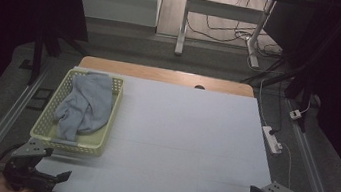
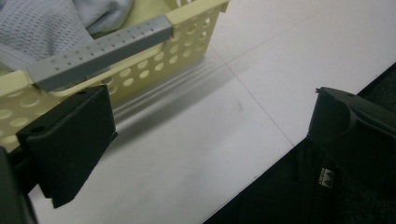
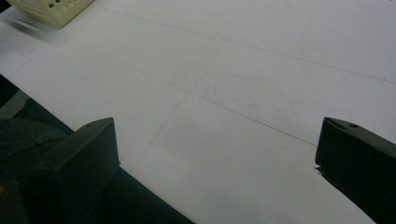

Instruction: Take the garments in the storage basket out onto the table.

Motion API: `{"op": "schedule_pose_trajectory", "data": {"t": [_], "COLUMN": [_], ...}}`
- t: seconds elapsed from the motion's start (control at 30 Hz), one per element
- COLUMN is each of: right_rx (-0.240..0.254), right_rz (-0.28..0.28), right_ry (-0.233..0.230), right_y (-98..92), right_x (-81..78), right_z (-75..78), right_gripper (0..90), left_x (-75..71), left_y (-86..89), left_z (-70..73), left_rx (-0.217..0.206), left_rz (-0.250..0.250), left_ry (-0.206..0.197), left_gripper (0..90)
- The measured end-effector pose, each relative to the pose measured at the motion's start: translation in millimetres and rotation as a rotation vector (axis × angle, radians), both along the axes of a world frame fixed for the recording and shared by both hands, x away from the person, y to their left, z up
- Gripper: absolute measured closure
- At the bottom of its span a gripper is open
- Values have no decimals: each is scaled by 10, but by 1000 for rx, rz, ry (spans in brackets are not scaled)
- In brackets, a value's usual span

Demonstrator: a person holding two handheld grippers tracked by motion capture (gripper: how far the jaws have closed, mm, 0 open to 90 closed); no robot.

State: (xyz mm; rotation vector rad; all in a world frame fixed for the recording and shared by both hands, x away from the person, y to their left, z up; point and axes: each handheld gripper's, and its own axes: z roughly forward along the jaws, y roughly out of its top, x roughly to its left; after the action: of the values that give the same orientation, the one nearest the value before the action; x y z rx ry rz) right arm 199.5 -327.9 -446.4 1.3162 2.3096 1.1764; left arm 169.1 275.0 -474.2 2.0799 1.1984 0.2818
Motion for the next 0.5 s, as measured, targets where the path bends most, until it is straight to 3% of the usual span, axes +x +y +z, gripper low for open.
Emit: {"op": "schedule_pose_trajectory", "data": {"t": [0.17, 0.5], "right_rx": [-9, -3], "right_rz": [3, 9], "right_ry": [3, 33], "right_y": [11, 7], "right_x": [5, 33], "right_z": [-4, -16], "right_gripper": [0, 0], "left_x": [-9, -11], "left_y": [6, 21], "left_z": [-3, -5], "left_rx": [-15, -29], "left_rz": [-8, -13], "left_ry": [22, 24], "left_gripper": [3, 0]}}
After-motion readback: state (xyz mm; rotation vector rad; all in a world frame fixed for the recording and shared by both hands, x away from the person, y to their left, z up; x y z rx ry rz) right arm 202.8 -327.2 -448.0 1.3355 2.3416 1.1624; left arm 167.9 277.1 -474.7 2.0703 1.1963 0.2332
